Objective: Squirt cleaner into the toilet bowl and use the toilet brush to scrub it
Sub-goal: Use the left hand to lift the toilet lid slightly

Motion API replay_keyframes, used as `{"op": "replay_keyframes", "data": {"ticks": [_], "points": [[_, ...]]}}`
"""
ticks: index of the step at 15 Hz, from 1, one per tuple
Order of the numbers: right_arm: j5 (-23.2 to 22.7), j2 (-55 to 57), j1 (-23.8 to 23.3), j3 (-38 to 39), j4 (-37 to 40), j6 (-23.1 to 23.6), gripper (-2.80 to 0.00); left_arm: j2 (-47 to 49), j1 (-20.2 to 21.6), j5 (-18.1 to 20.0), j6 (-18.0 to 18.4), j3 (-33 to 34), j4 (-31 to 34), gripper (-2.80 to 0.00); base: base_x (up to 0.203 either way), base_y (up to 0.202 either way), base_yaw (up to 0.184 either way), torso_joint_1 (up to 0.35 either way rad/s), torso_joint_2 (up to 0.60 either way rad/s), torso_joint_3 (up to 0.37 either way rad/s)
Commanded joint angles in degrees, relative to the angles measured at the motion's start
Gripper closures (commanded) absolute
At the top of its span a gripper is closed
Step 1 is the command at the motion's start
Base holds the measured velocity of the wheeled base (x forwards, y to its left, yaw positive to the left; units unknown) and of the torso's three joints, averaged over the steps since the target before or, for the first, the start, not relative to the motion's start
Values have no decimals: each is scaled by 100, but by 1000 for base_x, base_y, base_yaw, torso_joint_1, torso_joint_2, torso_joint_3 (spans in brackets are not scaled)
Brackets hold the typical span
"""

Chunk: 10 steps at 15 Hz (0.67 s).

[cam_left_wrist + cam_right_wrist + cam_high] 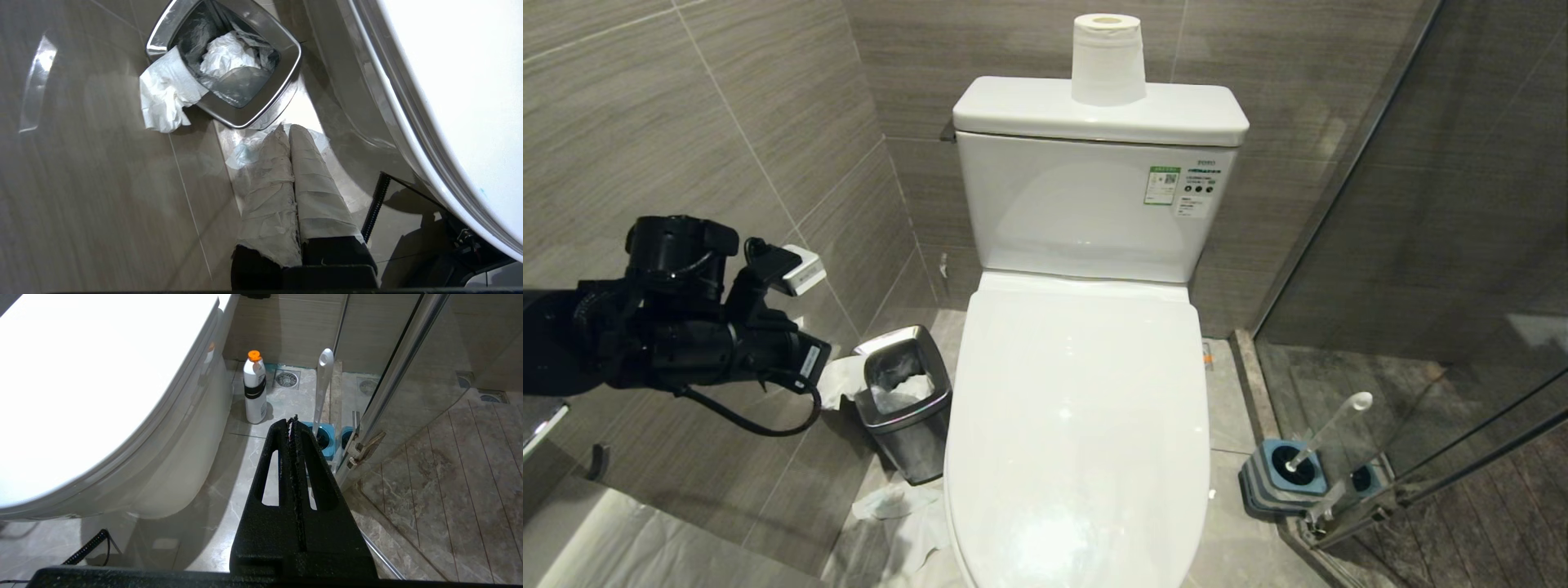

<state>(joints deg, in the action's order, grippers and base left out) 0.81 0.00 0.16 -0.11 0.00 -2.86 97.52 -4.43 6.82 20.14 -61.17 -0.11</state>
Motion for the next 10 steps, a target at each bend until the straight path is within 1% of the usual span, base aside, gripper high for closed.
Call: {"op": "replay_keyframes", "data": {"ticks": [1, 3, 5, 6, 10], "points": [[-1, 0, 2, -1, 0, -4, 0, 228, -18, 84, 33, -142, 18, 0, 0, 0, 0, 0, 0, 0], [-1, 0, 2, -6, 0, -4, 0, 354, -58, 273, 34, -150, 40, 0, 0, 0, 0, 0, 0, 0], [-1, 0, 2, 1, 0, -4, 0, 425, -66, 321, 34, -142, 47, 0, 0, 0, 0, 0, 0, 0], [-1, 0, 2, -7, 0, -4, 0, 425, -91, 408, 31, -132, 57, 0, 0, 0, 0, 0, 0, 0], [-1, 0, 2, -4, 0, -4, 0, 464, -152, 1028, -28, -124, 368, 0, 0, 0, 0, 0, 0, 0]]}}
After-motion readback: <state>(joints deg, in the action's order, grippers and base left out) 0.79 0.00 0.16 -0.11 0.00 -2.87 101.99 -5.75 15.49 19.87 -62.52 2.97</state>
